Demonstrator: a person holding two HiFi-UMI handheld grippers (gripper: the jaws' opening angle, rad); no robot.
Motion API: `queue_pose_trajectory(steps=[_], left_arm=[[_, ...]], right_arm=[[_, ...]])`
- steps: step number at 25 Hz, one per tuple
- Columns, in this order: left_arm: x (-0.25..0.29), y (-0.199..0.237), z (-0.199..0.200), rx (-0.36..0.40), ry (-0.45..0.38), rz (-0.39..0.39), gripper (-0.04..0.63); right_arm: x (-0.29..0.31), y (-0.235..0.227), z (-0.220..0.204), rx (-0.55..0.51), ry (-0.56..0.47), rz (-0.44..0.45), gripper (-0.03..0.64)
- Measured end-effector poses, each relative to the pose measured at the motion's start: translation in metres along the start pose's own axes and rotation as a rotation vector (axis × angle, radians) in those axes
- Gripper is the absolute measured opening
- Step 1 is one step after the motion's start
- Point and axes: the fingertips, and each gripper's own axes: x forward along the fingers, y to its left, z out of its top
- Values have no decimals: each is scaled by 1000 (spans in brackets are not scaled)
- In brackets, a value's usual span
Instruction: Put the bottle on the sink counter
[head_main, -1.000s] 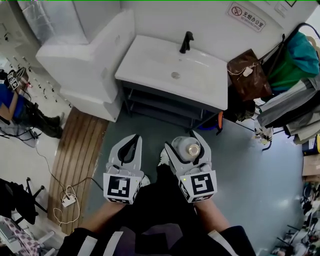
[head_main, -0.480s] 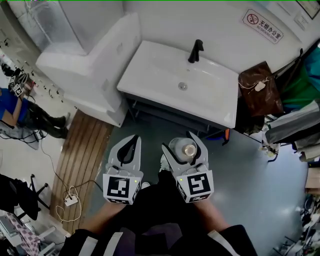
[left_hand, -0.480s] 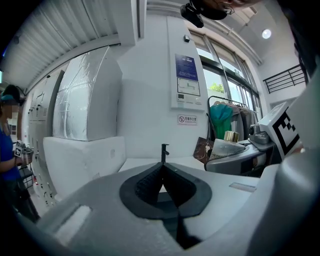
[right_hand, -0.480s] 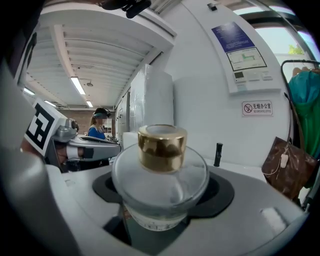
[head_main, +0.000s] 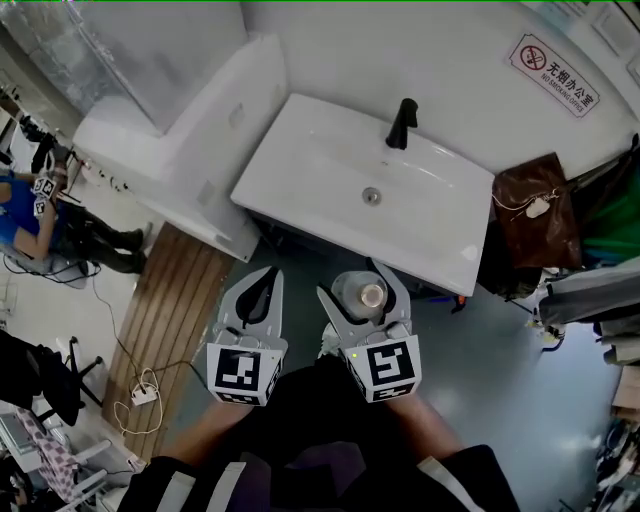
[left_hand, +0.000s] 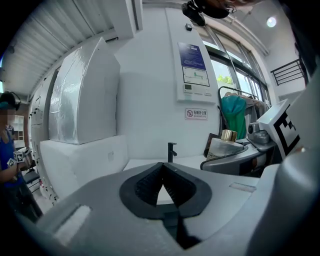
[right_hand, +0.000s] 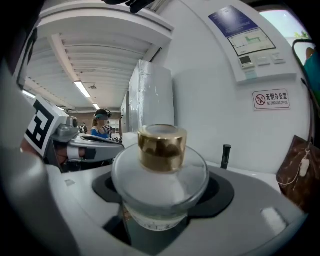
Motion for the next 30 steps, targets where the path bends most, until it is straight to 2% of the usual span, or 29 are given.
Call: queue_pose_trajectory(steps=[6,16,21,30], left_arm=[[37,-5,12,6,-13,24,0],[71,-2,13,24,-1,27,0],[104,18,4,5,11,9,0],[186,70,14,-10,16,-8,0]], right_arm=[[19,-30,8,-38,2,41,344],[43,-60,6,-29,14,33,344],[75,-71,1,-31,38,22,344],[154,-107,13,-41,87,-1,344]])
